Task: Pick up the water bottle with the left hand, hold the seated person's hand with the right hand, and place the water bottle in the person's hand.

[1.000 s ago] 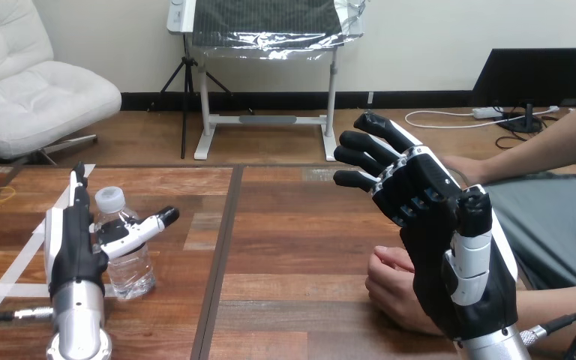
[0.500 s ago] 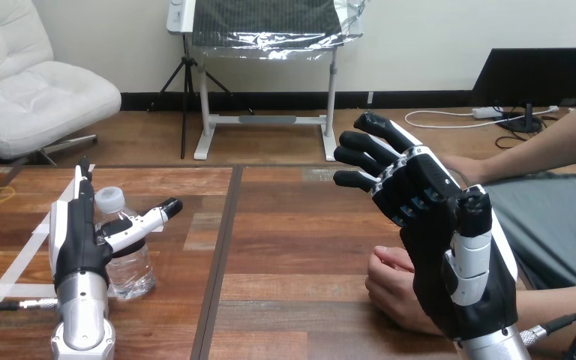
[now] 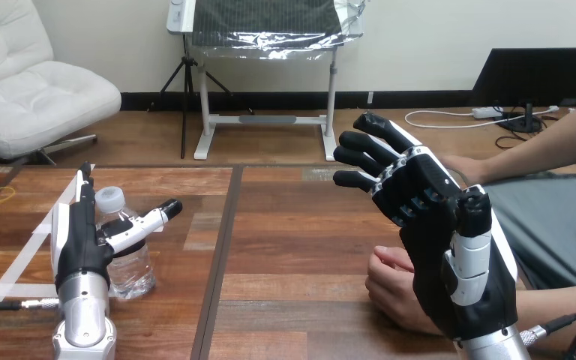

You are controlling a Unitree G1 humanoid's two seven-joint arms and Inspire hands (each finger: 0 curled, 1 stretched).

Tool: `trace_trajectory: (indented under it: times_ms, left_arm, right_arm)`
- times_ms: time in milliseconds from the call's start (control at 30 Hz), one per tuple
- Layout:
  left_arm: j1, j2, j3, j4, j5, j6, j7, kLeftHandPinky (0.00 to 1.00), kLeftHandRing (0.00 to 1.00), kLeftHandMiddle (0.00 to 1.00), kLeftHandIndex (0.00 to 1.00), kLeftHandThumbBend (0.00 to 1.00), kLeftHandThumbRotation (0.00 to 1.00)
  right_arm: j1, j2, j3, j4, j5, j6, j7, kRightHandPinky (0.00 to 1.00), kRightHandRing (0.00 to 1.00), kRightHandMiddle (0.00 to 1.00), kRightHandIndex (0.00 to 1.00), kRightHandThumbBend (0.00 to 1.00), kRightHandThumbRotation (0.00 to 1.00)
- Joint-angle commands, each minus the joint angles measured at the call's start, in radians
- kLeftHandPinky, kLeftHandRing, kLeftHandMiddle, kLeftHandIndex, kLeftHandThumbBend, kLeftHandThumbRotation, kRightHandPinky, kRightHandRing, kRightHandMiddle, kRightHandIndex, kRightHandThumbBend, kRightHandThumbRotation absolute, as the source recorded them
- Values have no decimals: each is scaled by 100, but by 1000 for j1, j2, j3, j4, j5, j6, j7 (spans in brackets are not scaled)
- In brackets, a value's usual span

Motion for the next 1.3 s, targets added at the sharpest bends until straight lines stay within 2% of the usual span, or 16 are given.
trace_trajectory:
  times_ms: [0, 1267]
  left_arm:
    - [-77, 13, -15, 6, 1, 5, -1, 96, 100, 100, 100, 95, 25]
    - [-84, 18, -24, 14, 17, 65, 7, 90, 99, 100, 100, 95, 25]
  right_arm:
    - [-28, 1, -8, -43, 9, -1, 2, 76, 83, 83, 86, 75, 100]
    - [-27, 2, -7, -47, 12, 5, 0, 77, 83, 83, 86, 74, 100]
